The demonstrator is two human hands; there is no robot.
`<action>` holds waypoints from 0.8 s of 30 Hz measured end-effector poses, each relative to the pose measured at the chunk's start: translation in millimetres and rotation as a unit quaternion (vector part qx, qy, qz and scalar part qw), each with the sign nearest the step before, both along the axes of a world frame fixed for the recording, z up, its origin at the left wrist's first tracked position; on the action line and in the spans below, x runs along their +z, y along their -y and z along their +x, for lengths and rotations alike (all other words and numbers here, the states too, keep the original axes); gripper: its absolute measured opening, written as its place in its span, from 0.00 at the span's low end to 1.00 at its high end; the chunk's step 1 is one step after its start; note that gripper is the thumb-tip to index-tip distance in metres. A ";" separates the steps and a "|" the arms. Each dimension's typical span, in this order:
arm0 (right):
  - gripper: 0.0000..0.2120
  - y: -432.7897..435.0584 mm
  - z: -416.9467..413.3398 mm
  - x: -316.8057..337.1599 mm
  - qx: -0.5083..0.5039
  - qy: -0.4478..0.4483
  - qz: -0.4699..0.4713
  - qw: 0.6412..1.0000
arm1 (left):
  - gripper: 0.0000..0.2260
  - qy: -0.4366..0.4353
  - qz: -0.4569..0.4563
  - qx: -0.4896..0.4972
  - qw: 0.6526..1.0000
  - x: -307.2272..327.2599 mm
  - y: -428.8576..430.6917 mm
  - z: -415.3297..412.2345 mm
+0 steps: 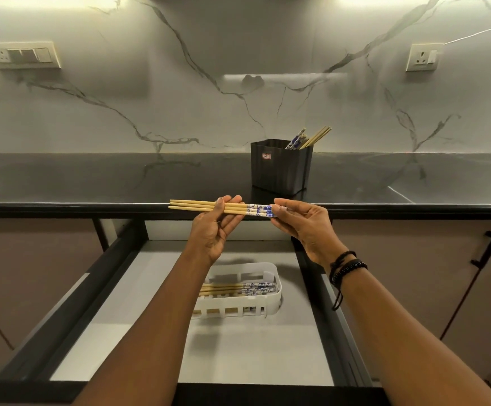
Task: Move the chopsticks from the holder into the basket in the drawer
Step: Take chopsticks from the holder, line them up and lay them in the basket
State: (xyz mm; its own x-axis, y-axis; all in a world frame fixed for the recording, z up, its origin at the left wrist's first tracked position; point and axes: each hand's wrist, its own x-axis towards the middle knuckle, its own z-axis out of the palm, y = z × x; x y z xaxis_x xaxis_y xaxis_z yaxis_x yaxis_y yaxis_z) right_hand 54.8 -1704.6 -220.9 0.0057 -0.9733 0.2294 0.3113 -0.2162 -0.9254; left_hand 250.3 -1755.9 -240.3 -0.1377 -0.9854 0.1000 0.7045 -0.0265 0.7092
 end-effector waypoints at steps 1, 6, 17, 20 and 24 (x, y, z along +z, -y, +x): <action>0.10 0.3 0.3 -0.3 -0.005 -0.003 0.001 1.000 | 0.10 0.002 0.001 -0.002 1.000 -0.1 0.2 1.0; 0.05 4.6 1.7 -4.4 -0.020 0.006 0.026 0.999 | 0.08 0.021 0.006 0.024 0.999 4.3 -2.8 6.6; 0.04 14.8 -21.0 -22.4 -0.038 -0.041 0.129 0.990 | 0.02 0.112 0.177 0.322 0.923 -15.8 13.7 57.6; 0.03 17.4 -22.9 -29.1 -0.023 -0.119 0.164 0.979 | 0.12 0.269 0.224 0.336 0.875 -20.1 11.9 67.7; 0.04 21.6 -18.6 -38.3 0.017 -0.209 0.181 0.961 | 0.23 0.373 0.240 0.278 0.852 -38.1 12.3 69.5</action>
